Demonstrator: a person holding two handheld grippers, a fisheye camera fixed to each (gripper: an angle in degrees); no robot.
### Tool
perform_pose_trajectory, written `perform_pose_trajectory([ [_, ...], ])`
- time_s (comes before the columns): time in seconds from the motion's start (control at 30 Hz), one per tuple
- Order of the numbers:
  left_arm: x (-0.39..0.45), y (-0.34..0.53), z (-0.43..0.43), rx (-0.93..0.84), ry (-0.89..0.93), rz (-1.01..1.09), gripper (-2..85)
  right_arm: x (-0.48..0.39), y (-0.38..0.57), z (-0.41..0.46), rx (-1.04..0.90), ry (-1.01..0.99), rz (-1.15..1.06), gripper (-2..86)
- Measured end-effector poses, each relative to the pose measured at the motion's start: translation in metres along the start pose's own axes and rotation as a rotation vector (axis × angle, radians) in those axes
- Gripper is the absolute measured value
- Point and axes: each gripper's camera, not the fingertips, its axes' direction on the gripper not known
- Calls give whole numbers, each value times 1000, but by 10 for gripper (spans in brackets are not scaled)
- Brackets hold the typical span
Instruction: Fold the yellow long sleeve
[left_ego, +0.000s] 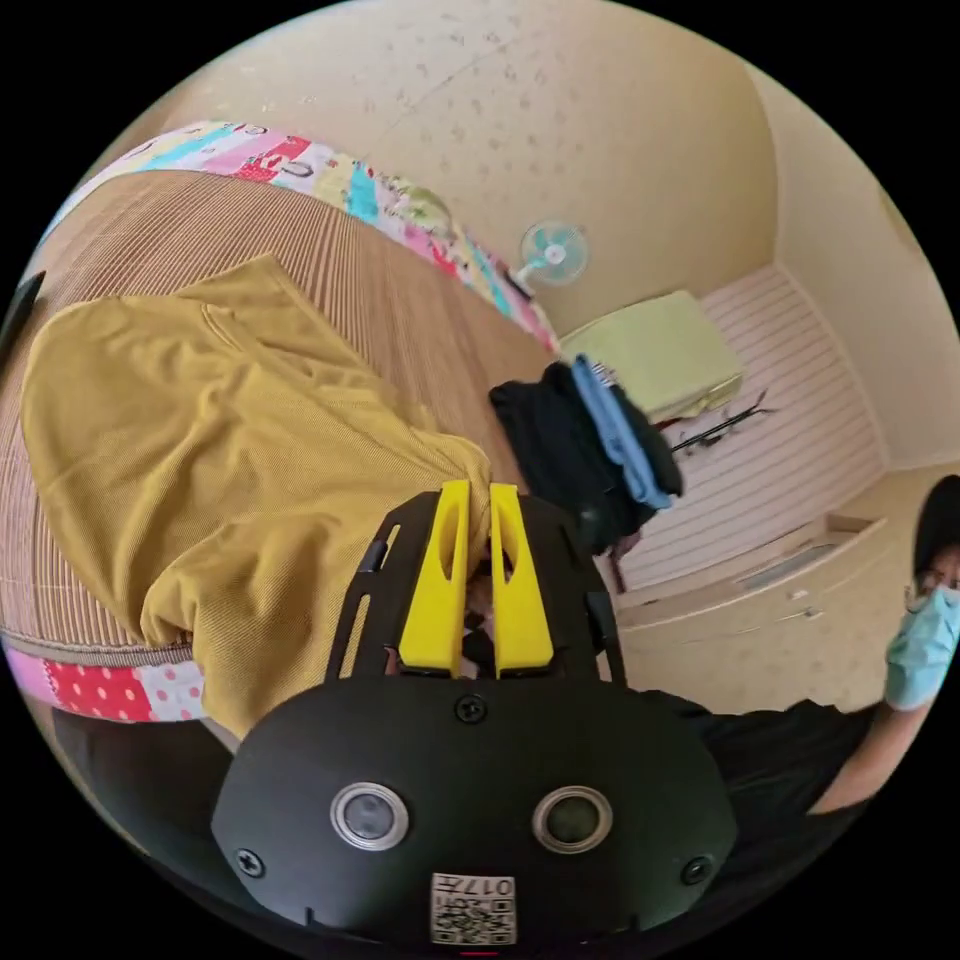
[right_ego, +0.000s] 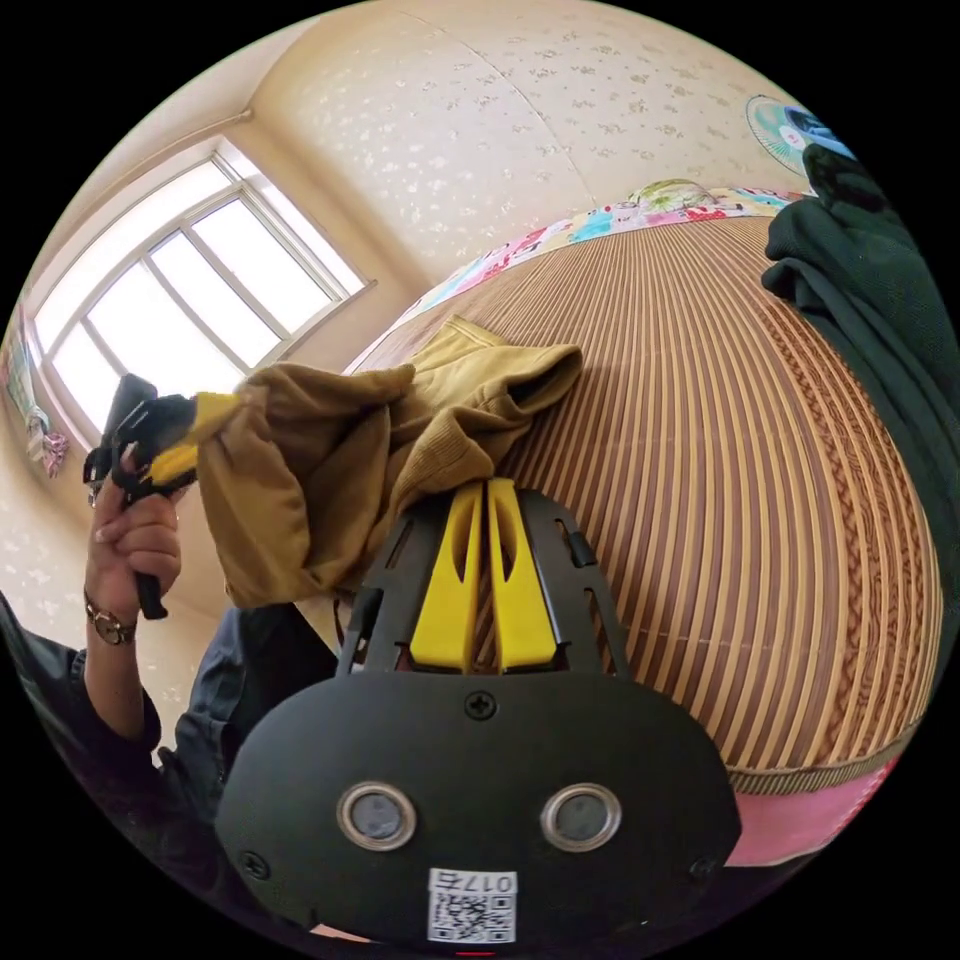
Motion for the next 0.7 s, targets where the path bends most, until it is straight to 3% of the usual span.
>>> perform_pose_trajectory([
  [0.07,21,28,-96,223,199,162,40,8,13,-16,-11,-70,34,8],
  [0.2,62,55,-223,378,340,477,38,5,40,-64,39,-153,-29,7],
  [0.3,81,86,-296,445,494,705,36,-26,72,-144,320,-130,-155,6],
  [0.37,92,115,-333,502,672,883,34,-42,91,-190,504,-259,-232,6],
  [0.43,92,130,-351,552,847,993,33,-47,94,-209,549,-429,-291,7],
  [0.57,83,108,-354,466,1203,1048,32,-64,90,-225,487,-671,-479,12],
  [0.7,94,78,-320,304,1468,932,32,-85,96,-221,418,-681,-534,31],
])
